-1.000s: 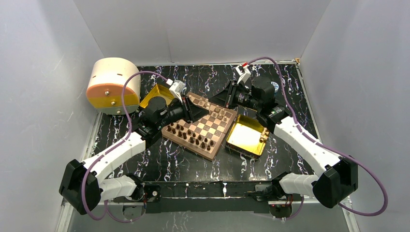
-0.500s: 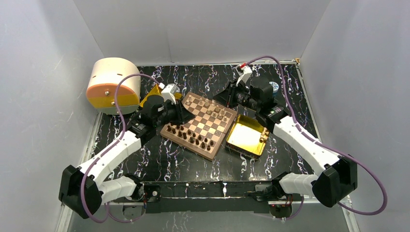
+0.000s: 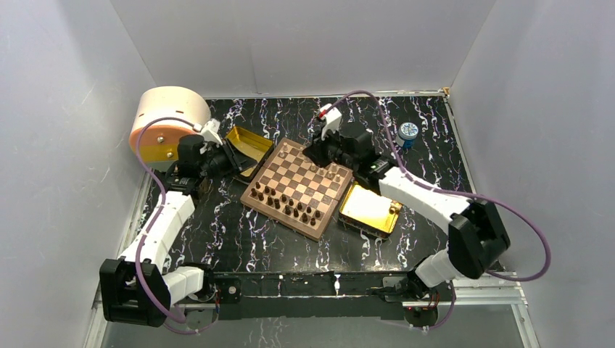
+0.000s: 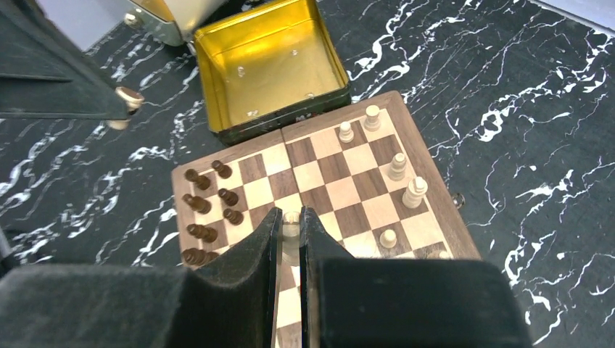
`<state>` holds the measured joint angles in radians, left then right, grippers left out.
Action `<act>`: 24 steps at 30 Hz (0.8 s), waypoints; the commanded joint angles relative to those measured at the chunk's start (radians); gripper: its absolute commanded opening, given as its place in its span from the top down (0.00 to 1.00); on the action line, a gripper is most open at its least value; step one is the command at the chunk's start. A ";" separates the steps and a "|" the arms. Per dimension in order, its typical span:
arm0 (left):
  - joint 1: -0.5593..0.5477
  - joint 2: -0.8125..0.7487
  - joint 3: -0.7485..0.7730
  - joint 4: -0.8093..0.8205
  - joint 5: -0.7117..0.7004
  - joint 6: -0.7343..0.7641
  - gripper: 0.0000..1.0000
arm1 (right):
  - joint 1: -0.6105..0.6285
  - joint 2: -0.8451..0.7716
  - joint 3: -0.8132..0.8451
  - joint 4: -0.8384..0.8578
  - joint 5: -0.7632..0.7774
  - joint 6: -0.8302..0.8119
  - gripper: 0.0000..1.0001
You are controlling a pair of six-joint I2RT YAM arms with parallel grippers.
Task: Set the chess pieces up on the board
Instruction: Place the chess piece on the chessboard.
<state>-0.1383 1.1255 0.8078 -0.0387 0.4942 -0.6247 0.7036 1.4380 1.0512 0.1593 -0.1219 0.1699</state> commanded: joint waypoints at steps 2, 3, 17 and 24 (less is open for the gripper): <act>0.069 -0.056 -0.042 -0.053 0.036 0.054 0.90 | 0.037 0.127 0.087 0.179 0.098 -0.089 0.84; 0.069 -0.071 -0.046 -0.077 0.015 0.085 0.90 | 0.046 0.152 0.099 0.194 0.110 -0.090 0.84; 0.054 -0.303 -0.147 -0.202 -0.179 0.269 0.89 | 0.146 0.464 0.181 0.403 0.355 -0.157 0.81; 0.040 -0.329 -0.159 -0.207 -0.195 0.286 0.89 | 0.183 0.472 0.101 0.463 0.373 -0.190 0.76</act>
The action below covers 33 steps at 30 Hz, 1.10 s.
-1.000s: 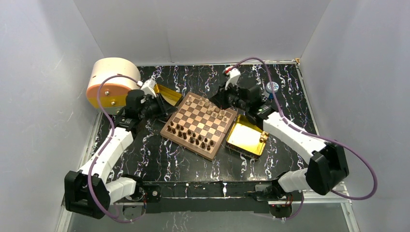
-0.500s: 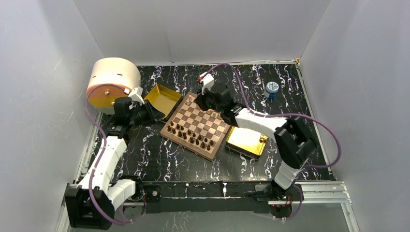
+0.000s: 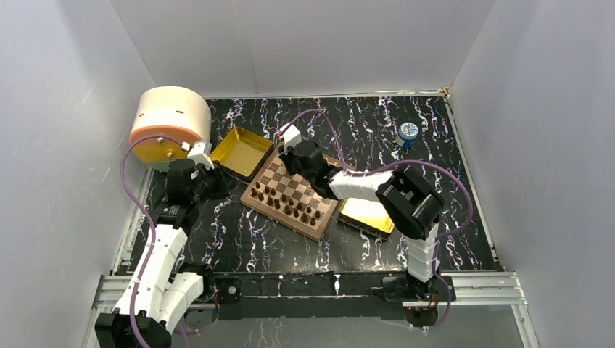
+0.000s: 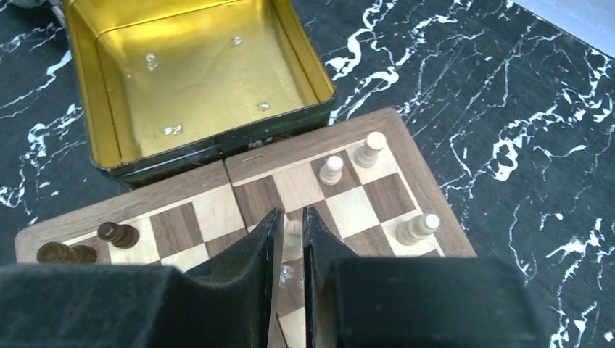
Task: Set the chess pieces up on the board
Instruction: Place the chess piece on the chessboard, then move the chess piece to the chessboard.
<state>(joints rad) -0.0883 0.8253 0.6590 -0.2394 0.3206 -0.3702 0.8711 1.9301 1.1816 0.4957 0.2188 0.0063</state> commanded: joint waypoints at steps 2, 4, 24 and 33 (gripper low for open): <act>-0.019 -0.031 -0.007 -0.009 -0.025 0.036 0.89 | 0.017 -0.023 -0.046 0.134 0.034 -0.016 0.76; -0.027 -0.031 -0.006 -0.015 -0.026 0.040 0.88 | 0.018 -0.025 -0.061 0.135 0.035 -0.014 0.76; -0.036 -0.034 -0.002 -0.022 -0.041 0.051 0.88 | 0.020 -0.081 0.158 -0.359 0.129 0.268 0.62; -0.036 -0.039 -0.003 -0.023 -0.041 0.052 0.88 | 0.014 0.045 0.368 -0.638 0.088 0.389 0.58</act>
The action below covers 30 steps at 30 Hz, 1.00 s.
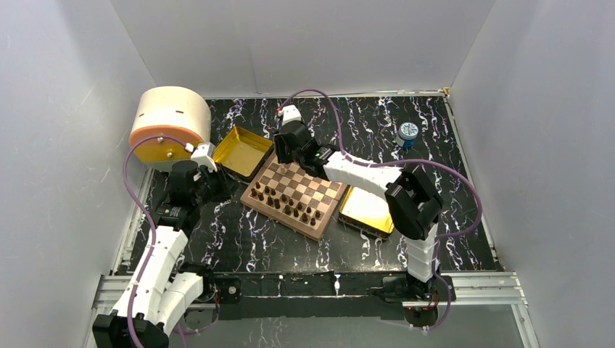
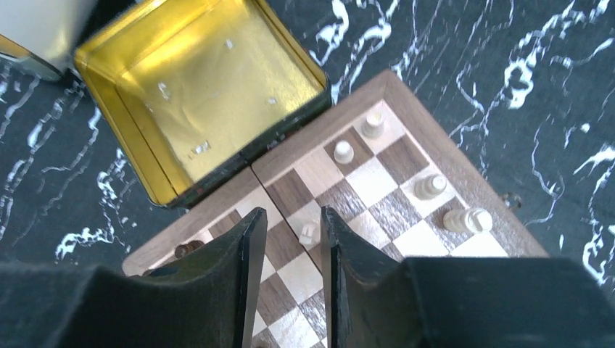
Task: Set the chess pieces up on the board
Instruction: Move the chess piece to the chessboard.
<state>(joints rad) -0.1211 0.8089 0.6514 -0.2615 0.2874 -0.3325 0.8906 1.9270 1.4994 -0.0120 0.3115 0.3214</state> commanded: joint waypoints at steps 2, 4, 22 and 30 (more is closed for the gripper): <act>-0.003 -0.023 0.004 -0.002 -0.008 0.015 0.88 | -0.005 0.079 0.092 -0.170 -0.009 0.079 0.57; -0.003 -0.024 0.005 -0.002 -0.007 0.015 0.88 | -0.004 0.115 0.138 -0.217 -0.004 0.083 0.57; -0.003 -0.029 0.005 -0.001 -0.003 0.018 0.88 | -0.004 0.175 0.241 -0.311 0.051 0.063 0.83; -0.003 -0.031 0.005 0.001 -0.001 0.017 0.88 | -0.024 0.188 0.290 -0.333 0.132 0.055 0.83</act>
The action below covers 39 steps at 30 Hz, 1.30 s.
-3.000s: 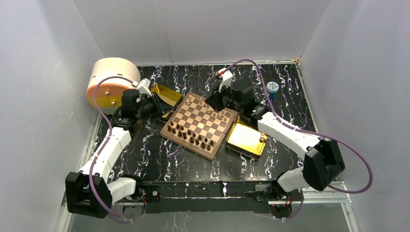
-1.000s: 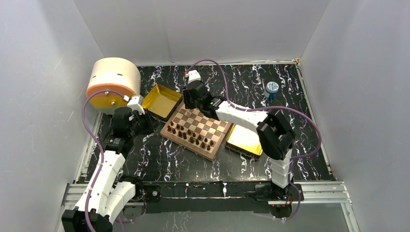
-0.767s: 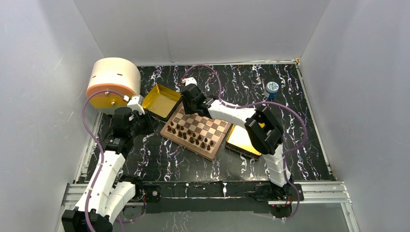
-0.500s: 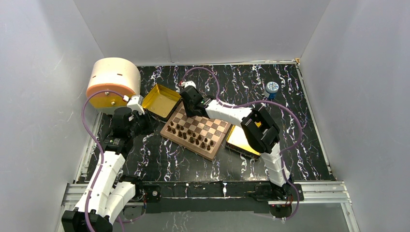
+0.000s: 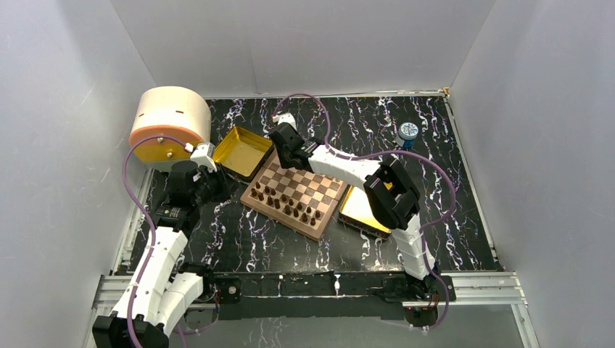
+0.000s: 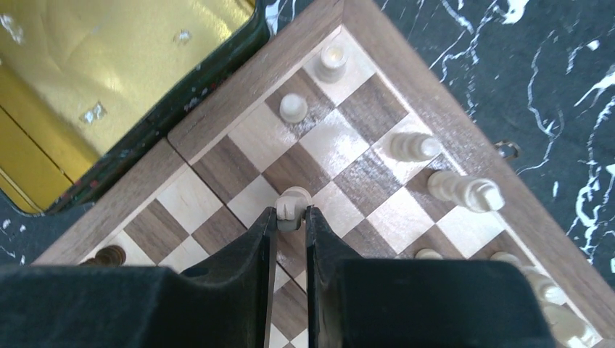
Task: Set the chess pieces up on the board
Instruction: Move the chess piece to the chessboard.
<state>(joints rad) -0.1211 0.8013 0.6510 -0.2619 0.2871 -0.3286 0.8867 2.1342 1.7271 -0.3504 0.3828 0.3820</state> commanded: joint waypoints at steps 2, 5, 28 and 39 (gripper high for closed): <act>-0.003 -0.023 0.005 0.000 0.000 0.013 0.88 | -0.027 -0.006 0.074 0.010 0.070 -0.001 0.83; -0.003 -0.022 0.004 0.001 0.001 0.014 0.88 | -0.036 0.018 0.099 0.007 0.077 0.003 0.83; -0.003 -0.019 0.005 0.001 0.005 0.017 0.88 | -0.075 0.115 0.178 0.021 0.085 -0.019 0.83; -0.003 -0.016 0.005 0.001 0.005 0.017 0.88 | -0.083 0.137 0.196 0.013 0.068 -0.017 0.80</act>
<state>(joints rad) -0.1211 0.8009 0.6510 -0.2619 0.2874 -0.3241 0.8104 2.2505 1.8706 -0.3489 0.4488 0.3664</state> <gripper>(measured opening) 0.158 0.239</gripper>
